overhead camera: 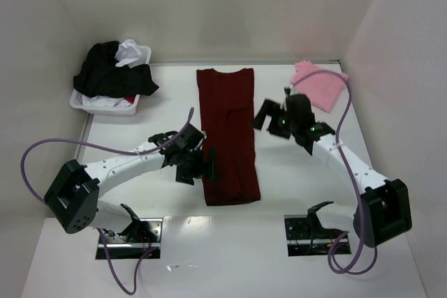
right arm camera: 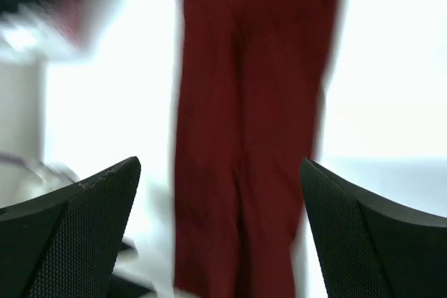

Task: Fold and stack the t-shirts
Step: Grab the bottom of the folded rectangular tshirt with both arms, then fold the folded rectangular tshirt in 1/3 of the way, then grab one side of the 2/3 rectangular tshirt with both arms

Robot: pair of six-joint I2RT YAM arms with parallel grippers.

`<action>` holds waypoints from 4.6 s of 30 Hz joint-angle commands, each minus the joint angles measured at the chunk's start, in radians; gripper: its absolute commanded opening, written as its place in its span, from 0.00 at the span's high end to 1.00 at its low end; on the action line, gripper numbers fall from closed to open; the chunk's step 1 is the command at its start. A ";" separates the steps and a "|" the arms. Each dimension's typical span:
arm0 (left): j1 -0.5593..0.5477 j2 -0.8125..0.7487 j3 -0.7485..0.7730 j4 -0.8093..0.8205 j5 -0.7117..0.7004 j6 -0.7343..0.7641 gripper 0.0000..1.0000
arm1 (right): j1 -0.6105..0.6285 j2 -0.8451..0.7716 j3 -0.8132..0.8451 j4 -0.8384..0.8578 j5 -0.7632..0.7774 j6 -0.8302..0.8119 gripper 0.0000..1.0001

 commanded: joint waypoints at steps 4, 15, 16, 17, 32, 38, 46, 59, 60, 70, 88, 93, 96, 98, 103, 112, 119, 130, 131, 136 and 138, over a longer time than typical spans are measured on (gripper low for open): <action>-0.004 -0.029 -0.069 0.192 0.123 -0.087 0.01 | 0.016 -0.291 -0.302 -0.133 -0.124 0.161 0.00; -0.004 0.024 -0.159 0.270 0.159 -0.133 0.03 | 0.079 -0.719 -0.627 -0.245 -0.223 0.340 0.17; -0.004 0.024 -0.167 0.270 0.149 -0.133 0.04 | 0.079 -0.721 -0.635 -0.259 -0.207 0.328 0.17; -0.004 0.024 -0.168 0.270 0.135 -0.133 0.04 | 0.079 -0.721 -0.637 -0.271 -0.189 0.326 0.17; -0.004 0.004 -0.224 0.227 0.151 -0.142 0.08 | 0.174 -0.463 -0.622 -0.114 -0.176 0.284 0.36; -0.004 0.014 -0.224 0.254 0.161 -0.151 0.12 | 0.282 -0.388 -0.611 -0.067 -0.132 0.348 0.40; -0.004 0.056 -0.230 0.293 0.181 -0.161 0.18 | 0.325 -0.315 -0.577 -0.067 -0.062 0.361 0.45; -0.022 0.103 -0.251 0.330 0.224 -0.168 0.25 | 0.325 -0.240 -0.546 -0.035 -0.025 0.370 0.54; -0.031 0.107 -0.251 0.333 0.224 -0.171 0.27 | 0.325 -0.240 -0.546 -0.029 -0.025 0.370 0.56; -0.053 0.142 -0.251 0.310 0.177 -0.211 0.49 | 0.325 -0.191 -0.546 0.015 -0.043 0.370 0.68; -0.048 0.083 -0.116 0.123 0.048 -0.180 1.00 | 0.325 -0.169 -0.420 -0.027 -0.043 0.349 0.98; 0.025 0.018 0.023 0.027 -0.006 -0.084 1.00 | 0.325 -0.169 -0.296 -0.070 -0.017 0.321 1.00; 0.074 0.038 0.111 0.006 -0.006 -0.013 1.00 | 0.295 -0.136 -0.217 -0.073 -0.017 0.289 1.00; 0.093 0.067 0.182 -0.005 0.003 0.030 1.00 | 0.263 -0.106 -0.159 -0.073 -0.006 0.262 1.00; 0.170 0.177 0.327 -0.019 -0.021 0.141 1.00 | 0.168 0.013 -0.011 -0.046 0.003 0.167 1.00; 0.294 0.491 0.647 -0.019 -0.021 0.286 1.00 | 0.045 0.301 0.214 0.031 -0.006 0.079 1.00; 0.375 0.734 0.971 -0.070 0.052 0.367 0.97 | -0.024 0.512 0.410 0.053 -0.045 0.053 0.99; 0.466 0.871 1.139 -0.118 0.105 0.363 0.01 | -0.072 0.759 0.643 0.025 -0.078 0.067 0.17; 0.479 0.864 1.143 -0.112 0.105 0.363 0.01 | -0.080 0.759 0.652 0.025 -0.074 0.067 0.17; 0.499 0.778 1.083 -0.097 0.146 0.363 0.01 | -0.093 0.681 0.638 -0.017 -0.059 0.024 0.19; 0.495 0.731 1.008 -0.053 0.206 0.363 0.03 | -0.093 0.635 0.575 -0.029 -0.059 0.007 0.23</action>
